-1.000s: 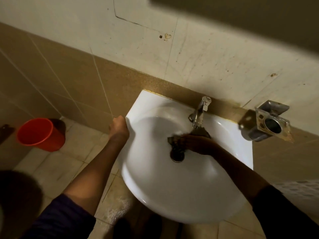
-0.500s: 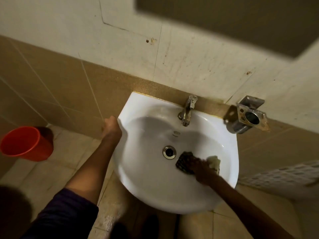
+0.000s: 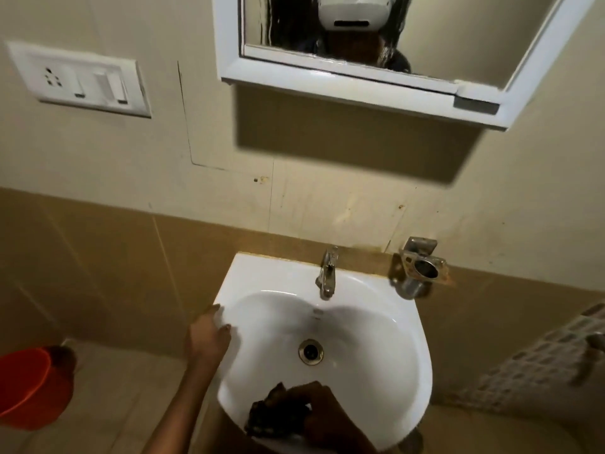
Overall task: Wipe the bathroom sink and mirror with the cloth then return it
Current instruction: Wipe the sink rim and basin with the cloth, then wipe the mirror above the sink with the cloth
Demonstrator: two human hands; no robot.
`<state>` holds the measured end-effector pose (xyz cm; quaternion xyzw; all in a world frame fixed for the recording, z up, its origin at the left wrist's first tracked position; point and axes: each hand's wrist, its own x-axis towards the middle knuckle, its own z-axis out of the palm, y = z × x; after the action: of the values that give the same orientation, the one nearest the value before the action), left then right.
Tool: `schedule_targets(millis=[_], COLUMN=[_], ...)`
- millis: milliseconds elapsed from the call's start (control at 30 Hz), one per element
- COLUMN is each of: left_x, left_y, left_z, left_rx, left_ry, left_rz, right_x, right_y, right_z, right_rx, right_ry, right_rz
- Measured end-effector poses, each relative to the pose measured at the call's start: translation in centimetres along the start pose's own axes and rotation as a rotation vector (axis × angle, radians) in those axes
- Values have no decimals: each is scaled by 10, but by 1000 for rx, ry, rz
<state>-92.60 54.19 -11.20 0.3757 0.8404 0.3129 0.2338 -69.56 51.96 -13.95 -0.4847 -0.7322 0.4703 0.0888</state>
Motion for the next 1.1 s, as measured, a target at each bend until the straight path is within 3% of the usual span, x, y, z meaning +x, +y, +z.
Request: schedule_targets(millis=[67, 167, 233, 333, 433, 600, 733, 967, 1033, 1100], left_x=[-36, -72, -83, -96, -102, -101, -92, -66, -61, -59], left_y=[1, 7, 26, 63, 91, 111, 122, 137, 138, 142], left_z=[-2, 6, 8, 10, 7, 10, 7, -18, -24, -27], left_rx=[-173, -328, -357, -498, -654, -838, -988, -732, -682, -581], left_ry=[-23, -235, -362, -634, -714, -767, -779, -870, -869, -843], left_rz=[17, 7, 19, -11, 50, 164, 131, 185, 220, 305], right_x=[-8, -11, -12, -17, -24, -41, -52, -52, -51, -49], right_y=[-11, -26, -42, -60, -74, -87, -84, -90, -90, -88], right_z=[-14, -35, -52, -71, -79, -101, -119, -122, -124, -129], right_rx=[238, 536, 589, 612, 678, 574, 253, -235, -231, -51], right_ry=[146, 409, 520, 540, 520, 538, 536, 601, 627, 559], right_rz=[5, 6, -8, -53, -120, -204, -227, -200, -178, -177])
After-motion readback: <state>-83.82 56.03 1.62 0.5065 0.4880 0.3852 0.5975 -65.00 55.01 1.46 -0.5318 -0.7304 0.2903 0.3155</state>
